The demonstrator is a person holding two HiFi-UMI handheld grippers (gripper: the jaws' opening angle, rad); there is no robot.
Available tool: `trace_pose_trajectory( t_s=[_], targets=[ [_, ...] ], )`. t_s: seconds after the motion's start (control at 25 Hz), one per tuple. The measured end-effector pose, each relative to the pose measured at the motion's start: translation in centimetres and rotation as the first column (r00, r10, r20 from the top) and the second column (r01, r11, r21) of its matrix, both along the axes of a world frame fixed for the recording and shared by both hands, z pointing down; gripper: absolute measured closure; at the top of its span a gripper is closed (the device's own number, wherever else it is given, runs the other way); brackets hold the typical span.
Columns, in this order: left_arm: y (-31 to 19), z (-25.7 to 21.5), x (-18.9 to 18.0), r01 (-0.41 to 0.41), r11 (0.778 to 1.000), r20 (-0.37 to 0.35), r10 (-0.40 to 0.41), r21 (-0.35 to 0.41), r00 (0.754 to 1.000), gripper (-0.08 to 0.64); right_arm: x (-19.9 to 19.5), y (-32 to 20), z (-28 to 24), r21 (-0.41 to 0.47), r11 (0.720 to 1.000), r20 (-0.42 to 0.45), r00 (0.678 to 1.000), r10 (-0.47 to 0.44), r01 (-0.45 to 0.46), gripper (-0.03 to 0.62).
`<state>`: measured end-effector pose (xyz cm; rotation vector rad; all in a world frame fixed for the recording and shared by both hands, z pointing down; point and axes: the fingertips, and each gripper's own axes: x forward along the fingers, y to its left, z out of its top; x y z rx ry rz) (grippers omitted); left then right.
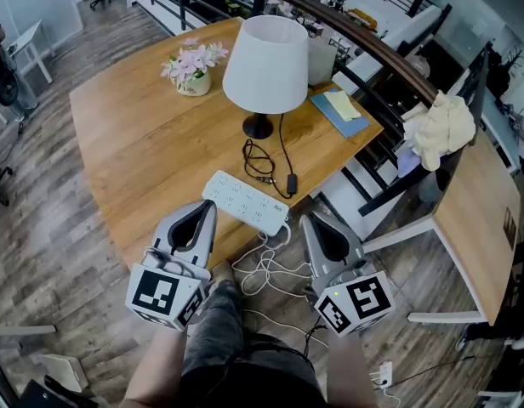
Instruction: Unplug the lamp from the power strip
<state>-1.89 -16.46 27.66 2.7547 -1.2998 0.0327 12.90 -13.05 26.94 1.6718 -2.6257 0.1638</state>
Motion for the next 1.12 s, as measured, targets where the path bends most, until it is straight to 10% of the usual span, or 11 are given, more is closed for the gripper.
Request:
trace_pose_trajectory(
  t_s=[1.12],
  targets=[
    [4.6,-4.8,0.1,-0.011,0.999,-0.015,0.012,0.046,1.000,0.565,0.0,4.7,-5.1,0.070,0.997,0.039,0.999,-0.026,0.023,0.584]
  ],
)
